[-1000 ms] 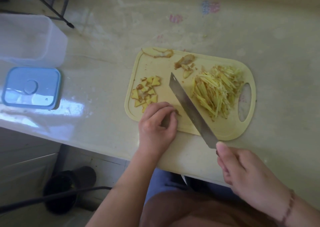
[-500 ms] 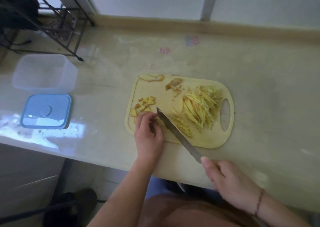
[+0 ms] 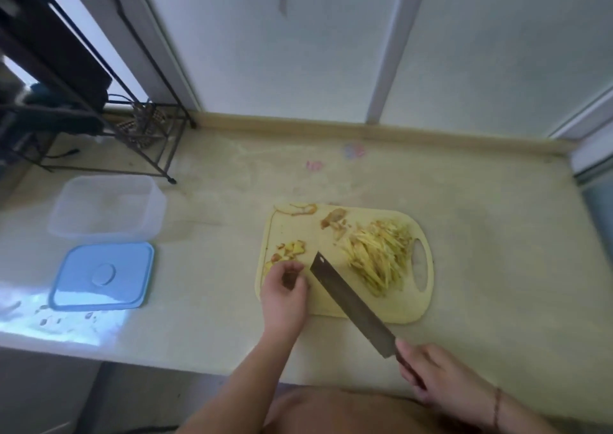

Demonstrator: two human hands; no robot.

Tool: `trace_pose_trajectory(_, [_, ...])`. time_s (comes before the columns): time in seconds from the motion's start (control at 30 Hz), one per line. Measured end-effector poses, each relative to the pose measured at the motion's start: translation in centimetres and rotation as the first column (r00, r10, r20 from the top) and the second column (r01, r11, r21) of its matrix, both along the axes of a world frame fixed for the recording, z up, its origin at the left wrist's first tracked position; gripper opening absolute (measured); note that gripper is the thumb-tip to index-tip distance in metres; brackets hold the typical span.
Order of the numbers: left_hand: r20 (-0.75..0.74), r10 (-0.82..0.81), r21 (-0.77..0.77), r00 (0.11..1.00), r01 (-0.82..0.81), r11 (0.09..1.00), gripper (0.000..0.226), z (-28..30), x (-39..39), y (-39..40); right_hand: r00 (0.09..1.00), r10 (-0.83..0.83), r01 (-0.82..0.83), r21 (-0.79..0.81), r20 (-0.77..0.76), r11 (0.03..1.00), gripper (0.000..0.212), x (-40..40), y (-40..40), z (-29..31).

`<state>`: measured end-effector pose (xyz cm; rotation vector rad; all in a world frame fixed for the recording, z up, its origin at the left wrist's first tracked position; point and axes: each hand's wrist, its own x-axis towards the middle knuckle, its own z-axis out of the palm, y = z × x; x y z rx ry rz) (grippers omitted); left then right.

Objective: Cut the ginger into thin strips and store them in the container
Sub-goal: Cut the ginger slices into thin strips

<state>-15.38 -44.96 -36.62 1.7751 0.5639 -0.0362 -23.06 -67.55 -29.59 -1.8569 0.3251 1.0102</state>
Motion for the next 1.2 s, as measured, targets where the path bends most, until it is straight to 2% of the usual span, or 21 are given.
trace_pose_trajectory(0.23, [0.012,-0.153,0.133,0.988,0.15,0.98,0.026,0.0,0.3,0.9,0.98,-0.191,0.188,-0.064,-0.054,0.98,0.069,0.2,-2.1,-0.2])
trace_pose_trajectory(0.33, [-0.006,-0.096,0.06,0.995,0.096,0.994,0.023,0.1,0.4,0.7,0.967,-0.243,0.239,-0.047,-0.084,0.97,0.059,1.2,-1.7,0.3])
trace_pose_trajectory(0.4, [0.018,-0.044,-0.05,0.999,0.045,0.998,0.019,1.0,0.4,0.6,0.982,-0.183,0.179,-0.073,-0.041,0.981,0.06,1.8,-1.0,1.2])
trace_pose_trajectory(0.47, [0.237,-0.033,-0.046,0.971,0.045,0.998,0.011,2.7,0.3,0.7,0.993,-0.004,0.029,-0.212,0.118,0.977,0.072,2.2,-0.5,2.2])
trace_pose_trajectory(0.53, [0.544,-0.148,0.098,0.826,0.113,0.989,0.008,4.4,0.7,1.1,0.923,0.283,-0.145,-0.446,0.261,0.883,0.082,2.6,-0.4,3.1])
trace_pose_trajectory(0.57, [0.638,-0.269,0.215,0.722,0.168,0.962,0.011,4.9,1.1,1.3,0.862,0.394,-0.166,-0.557,0.318,0.814,0.077,2.8,-0.3,3.3])
trace_pose_trajectory(0.6, [0.66,-0.411,0.345,0.629,0.232,0.909,0.011,5.1,1.5,1.4,0.809,0.473,-0.162,-0.641,0.349,0.75,0.073,3.0,-0.4,3.5])
trace_pose_trajectory(0.67, [0.516,-0.676,0.592,0.526,0.351,0.725,0.01,4.9,2.4,1.0,0.733,0.593,-0.171,-0.754,0.332,0.634,0.084,3.2,-0.3,3.4])
trace_pose_trajectory(0.73, [0.265,-0.804,0.736,0.533,0.427,0.526,0.013,4.2,3.1,-0.1,0.696,0.645,-0.188,-0.788,0.315,0.587,0.105,3.7,-0.6,2.7])
trace_pose_trajectory(0.8, [0.09,-0.818,0.747,0.568,0.505,0.433,0.016,3.6,3.5,-1.3,0.68,0.682,-0.221,-0.812,0.268,0.54,0.123,4.1,-1.0,2.2])
trace_pose_trajectory(0.87, [-0.007,-0.813,0.72,0.582,0.567,0.399,0.018,3.1,4.0,-2.2,0.667,0.712,-0.256,-0.829,0.22,0.497,0.127,4.1,-1.0,2.1])
trace_pose_trajectory(0.97, [-0.048,-0.802,0.657,0.595,0.624,0.423,0.018,2.9,4.6,-3.4,0.633,0.747,-0.296,-0.829,0.202,0.475,0.096,3.8,-0.7,2.3])
trace_pose_trajectory(1.0, [-0.048,-0.8,0.636,0.598,0.636,0.437,0.017,2.8,4.7,-3.9,0.639,0.741,-0.3,-0.821,0.205,0.485,0.092,3.7,-0.6,2.4])
trace_pose_trajectory(1.1, [-0.039,-0.802,0.579,0.597,0.667,0.469,0.014,2.4,5.4,-4.9,0.627,0.752,-0.299,-0.829,0.203,0.473,0.122,3.5,-0.8,2.5])
trace_pose_trajectory(1.2, [-0.019,-0.806,0.52,0.591,0.694,0.497,0.014,2.7,5.5,-5.9,0.627,0.752,-0.304,-0.825,0.203,0.476,0.132,3.1,-1.3,1.8])
